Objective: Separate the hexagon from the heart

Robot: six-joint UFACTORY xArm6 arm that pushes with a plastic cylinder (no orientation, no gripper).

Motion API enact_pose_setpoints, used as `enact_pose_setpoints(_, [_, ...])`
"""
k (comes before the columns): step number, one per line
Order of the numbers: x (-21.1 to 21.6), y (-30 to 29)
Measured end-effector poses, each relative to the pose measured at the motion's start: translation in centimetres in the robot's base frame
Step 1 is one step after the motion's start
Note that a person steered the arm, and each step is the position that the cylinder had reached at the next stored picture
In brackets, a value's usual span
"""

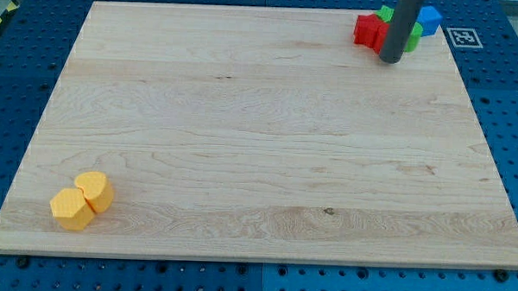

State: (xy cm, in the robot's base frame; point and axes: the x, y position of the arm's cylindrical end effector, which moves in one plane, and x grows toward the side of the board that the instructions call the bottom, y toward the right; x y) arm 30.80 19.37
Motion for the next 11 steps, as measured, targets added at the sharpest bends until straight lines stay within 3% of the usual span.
enact_pose_setpoints(1, [1.1, -0.3])
enact_pose_setpoints(2, [3.1, -8.1])
enact_pose_setpoints(5, [11.1, -37.4])
enact_pose_setpoints(6, [15.1, -49.8])
enact_pose_setpoints(8, [16.2, -49.9])
enact_pose_setpoints(9, [19.8, -49.8])
enact_pose_setpoints(10, [27.7, -49.8])
enact_pose_setpoints(11, [29.1, -49.8])
